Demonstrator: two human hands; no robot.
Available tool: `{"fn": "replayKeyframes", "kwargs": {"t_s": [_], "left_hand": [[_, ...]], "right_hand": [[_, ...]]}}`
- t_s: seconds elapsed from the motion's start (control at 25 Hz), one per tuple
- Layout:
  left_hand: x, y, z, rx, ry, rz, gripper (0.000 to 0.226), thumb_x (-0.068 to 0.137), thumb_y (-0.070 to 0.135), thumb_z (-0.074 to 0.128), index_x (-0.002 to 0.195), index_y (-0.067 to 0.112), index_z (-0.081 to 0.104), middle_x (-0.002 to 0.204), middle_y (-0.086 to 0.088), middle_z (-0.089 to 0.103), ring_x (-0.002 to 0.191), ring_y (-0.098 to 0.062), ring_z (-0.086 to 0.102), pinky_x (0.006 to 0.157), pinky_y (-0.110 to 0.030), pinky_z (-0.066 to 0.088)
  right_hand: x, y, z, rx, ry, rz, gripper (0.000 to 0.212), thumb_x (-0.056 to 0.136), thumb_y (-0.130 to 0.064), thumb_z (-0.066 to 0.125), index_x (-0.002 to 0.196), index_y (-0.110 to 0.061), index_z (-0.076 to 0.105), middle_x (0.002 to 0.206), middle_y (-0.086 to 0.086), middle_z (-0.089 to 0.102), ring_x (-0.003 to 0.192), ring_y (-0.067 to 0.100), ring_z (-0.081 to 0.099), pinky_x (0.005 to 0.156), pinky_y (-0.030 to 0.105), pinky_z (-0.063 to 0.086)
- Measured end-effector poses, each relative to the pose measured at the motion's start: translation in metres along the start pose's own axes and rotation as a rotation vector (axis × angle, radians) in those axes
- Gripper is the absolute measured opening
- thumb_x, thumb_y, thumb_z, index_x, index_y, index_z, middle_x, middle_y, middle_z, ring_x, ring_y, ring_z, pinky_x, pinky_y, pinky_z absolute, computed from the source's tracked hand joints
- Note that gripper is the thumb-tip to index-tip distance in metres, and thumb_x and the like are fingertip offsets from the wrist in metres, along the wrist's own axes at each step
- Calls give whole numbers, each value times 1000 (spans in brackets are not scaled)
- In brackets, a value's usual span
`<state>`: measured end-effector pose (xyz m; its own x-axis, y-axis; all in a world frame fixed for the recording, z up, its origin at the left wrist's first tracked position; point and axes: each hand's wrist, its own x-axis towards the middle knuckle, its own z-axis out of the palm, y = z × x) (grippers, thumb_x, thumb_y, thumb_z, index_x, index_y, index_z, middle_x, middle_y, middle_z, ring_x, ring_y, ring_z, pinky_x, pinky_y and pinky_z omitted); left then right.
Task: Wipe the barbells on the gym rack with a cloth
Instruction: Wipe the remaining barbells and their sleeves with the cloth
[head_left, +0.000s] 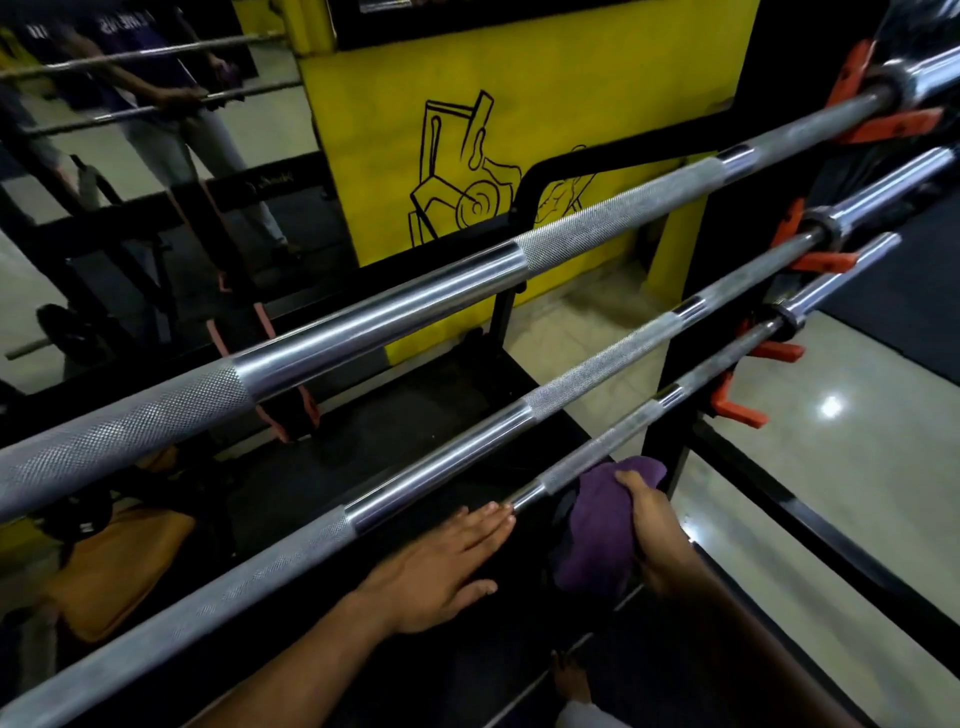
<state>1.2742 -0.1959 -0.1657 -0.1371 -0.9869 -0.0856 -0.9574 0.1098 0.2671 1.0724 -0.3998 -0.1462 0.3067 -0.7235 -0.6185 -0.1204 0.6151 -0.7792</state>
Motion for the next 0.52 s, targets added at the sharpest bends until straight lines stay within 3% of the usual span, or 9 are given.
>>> {"fn": "replayKeyframes", "kwargs": {"t_s": [0.12, 0.24, 0.32, 0.44, 0.52], "left_hand": [[-3, 2, -5, -83, 37, -51, 67, 108, 50, 33, 161, 23, 3, 168, 10, -4, 153, -2, -8, 125, -26, 1], [-10, 3, -7, -190, 121, -190, 64, 107, 48, 31, 161, 27, 3, 166, 14, -5, 151, 3, -5, 124, -22, 2], [-12, 1, -3, -150, 173, -275, 63, 107, 50, 26, 160, 27, 2, 167, 11, -3, 151, 2, -6, 125, -25, 0], [-11, -3, 4, -106, 202, -418, 67, 104, 60, 17, 161, 28, 4, 168, 8, 4, 153, -4, 0, 125, -28, 6], [-13, -2, 6, -139, 239, -535, 71, 100, 66, 10, 160, 28, 14, 166, 7, 20, 152, -8, 16, 124, -27, 13]], "right_hand": [[-19, -18, 2, 5, -24, -140, 42, 98, -48, 55, 124, -15, 60, 110, 7, 73, 98, 22, 72, 88, 36, 56], [-38, -35, 7, -106, -31, -284, 29, 103, -44, 47, 114, -21, 61, 99, -3, 71, 78, 0, 71, 63, 14, 53], [-44, -43, 13, -284, -42, -397, 27, 104, -40, 45, 108, -20, 62, 88, -3, 69, 61, -5, 67, 50, 7, 46], [-42, -56, 24, -686, -157, -618, 36, 101, -47, 45, 93, -16, 62, 77, -1, 68, 59, 0, 64, 52, 8, 43], [-22, -69, 33, -983, -287, -673, 39, 99, -55, 45, 81, -23, 58, 73, -5, 65, 69, 7, 65, 67, 21, 45]]}}
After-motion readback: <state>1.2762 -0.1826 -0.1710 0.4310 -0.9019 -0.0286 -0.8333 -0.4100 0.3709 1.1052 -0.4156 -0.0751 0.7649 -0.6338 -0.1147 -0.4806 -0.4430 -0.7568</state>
